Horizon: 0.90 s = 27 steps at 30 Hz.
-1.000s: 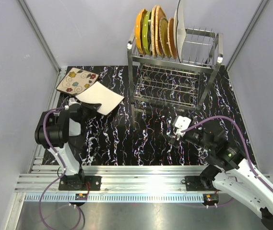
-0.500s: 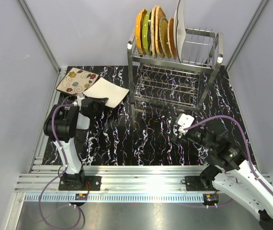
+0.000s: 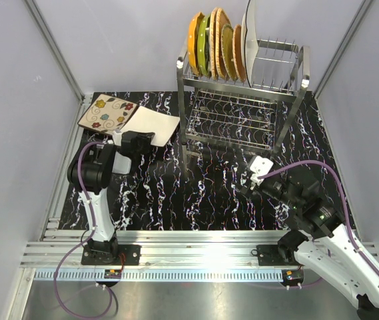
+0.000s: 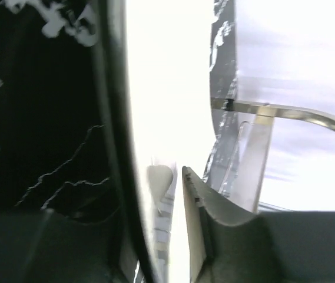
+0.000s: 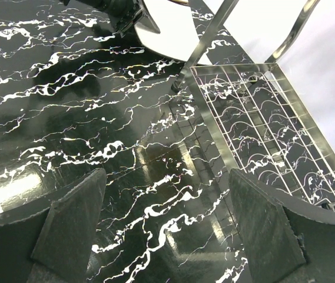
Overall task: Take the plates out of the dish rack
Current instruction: Place the plate on the table
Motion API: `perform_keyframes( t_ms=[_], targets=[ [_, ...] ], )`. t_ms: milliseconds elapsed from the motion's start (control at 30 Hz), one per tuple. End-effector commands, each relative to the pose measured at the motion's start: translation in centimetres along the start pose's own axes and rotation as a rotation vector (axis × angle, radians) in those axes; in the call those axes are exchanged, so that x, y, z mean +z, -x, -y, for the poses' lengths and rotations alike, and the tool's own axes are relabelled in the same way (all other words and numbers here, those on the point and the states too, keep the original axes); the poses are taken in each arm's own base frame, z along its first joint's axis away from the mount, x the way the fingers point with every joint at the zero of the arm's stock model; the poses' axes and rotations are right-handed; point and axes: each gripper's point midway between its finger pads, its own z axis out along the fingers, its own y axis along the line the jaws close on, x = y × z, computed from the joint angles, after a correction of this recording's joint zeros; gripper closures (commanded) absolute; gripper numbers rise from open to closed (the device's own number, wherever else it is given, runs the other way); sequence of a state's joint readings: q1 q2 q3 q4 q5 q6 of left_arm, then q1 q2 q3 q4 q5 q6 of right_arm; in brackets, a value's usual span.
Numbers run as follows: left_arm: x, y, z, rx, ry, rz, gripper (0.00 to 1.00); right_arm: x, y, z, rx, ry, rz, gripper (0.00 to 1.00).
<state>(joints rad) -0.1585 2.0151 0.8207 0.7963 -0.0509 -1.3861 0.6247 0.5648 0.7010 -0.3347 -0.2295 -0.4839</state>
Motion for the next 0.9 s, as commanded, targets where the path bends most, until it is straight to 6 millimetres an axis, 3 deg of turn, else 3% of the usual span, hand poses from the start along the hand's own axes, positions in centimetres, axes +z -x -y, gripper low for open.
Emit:
perform_keyframes(
  t_ms=[0, 267, 533, 667, 700, 767, 800, 867],
  targets=[
    [0.7, 0.8, 3.5, 0.007, -0.089, 0.046, 0.64, -0.2, 1.5, 0.8, 0.001, -0.026, 0.055, 0.08],
    [0.2, 0.1, 2.9, 0.032, -0.057, 0.008, 0.5, -0.1, 1.7, 0.9, 0.004, -0.026, 0.065, 0.08],
    [-0.5, -1.0, 1.3, 0.066, 0.001, -0.054, 0.34, -0.3, 1.9, 0.9, 0.007, -0.031, 0.073, 0.08],
    [-1.0, -1.2, 0.2, 0.078, 0.036, -0.065, 0.31, -0.4, 1.9, 1.0, 0.009, -0.033, 0.074, 0.08],
    [-1.0, -1.3, 0.0, 0.078, 0.044, -0.067, 0.25, -0.5, 2.0, 1.0, 0.008, -0.034, 0.075, 0.08],
    [-1.4, -1.8, -0.3, 0.088, 0.058, -0.1, 0.23, -0.5, 2.0, 1.0, 0.008, -0.034, 0.075, 0.09],
    [-1.5, -2.1, -0.4, 0.09, 0.066, -0.113, 0.16, -0.6, 2.2, 1.1, 0.005, -0.036, 0.08, 0.09],
    [-1.7, -2.3, -0.9, 0.095, 0.081, -0.128, 0.14, -0.7, 2.1, 1.0, 0.008, -0.035, 0.078, 0.09]
  ],
)
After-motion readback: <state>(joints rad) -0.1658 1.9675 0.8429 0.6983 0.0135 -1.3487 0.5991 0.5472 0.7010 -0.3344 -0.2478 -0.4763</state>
